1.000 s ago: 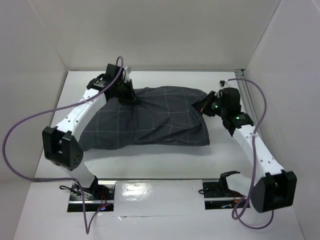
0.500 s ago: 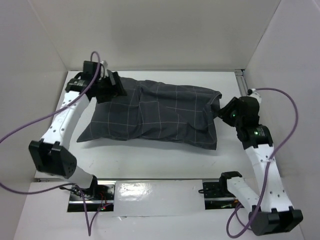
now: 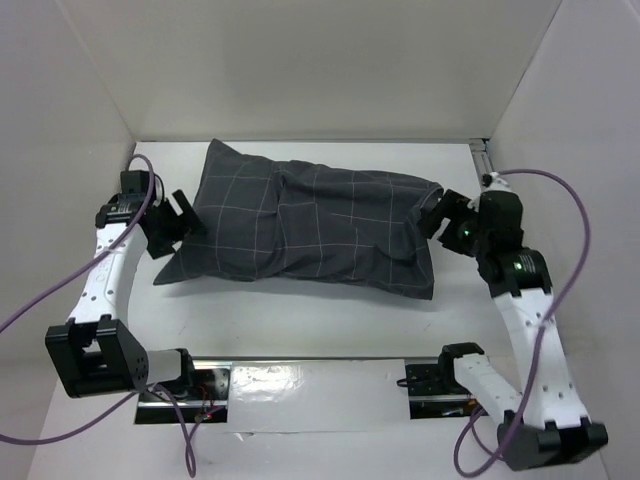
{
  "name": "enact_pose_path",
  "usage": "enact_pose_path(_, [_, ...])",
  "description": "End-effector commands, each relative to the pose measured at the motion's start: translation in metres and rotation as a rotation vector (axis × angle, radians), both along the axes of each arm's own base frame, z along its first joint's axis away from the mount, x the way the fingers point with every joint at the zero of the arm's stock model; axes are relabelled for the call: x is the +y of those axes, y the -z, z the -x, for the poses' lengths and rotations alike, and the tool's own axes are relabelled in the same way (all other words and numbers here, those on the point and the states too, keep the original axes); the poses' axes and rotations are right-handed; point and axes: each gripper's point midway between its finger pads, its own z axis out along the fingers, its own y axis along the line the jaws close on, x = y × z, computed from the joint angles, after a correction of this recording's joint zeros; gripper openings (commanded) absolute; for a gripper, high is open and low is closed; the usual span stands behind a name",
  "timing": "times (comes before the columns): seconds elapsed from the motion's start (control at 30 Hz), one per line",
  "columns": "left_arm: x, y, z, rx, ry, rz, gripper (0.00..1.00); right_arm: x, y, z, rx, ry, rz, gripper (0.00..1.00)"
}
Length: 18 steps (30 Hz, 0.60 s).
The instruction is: Put the pillow into the pillowcase
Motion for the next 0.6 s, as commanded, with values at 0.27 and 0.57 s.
enact_pose_path(0.27, [0.001,0.095,0.005,0.152,-0.094,0.241,0.08,-0.047,0.034,0.007,0.065,0.248,0.087,0.0])
enact_pose_path(0.57, [0.053,0.061,0.029,0.028,-0.374,0.238,0.0,-0.085,0.066,0.047,0.331,0.565,0.137,0.0])
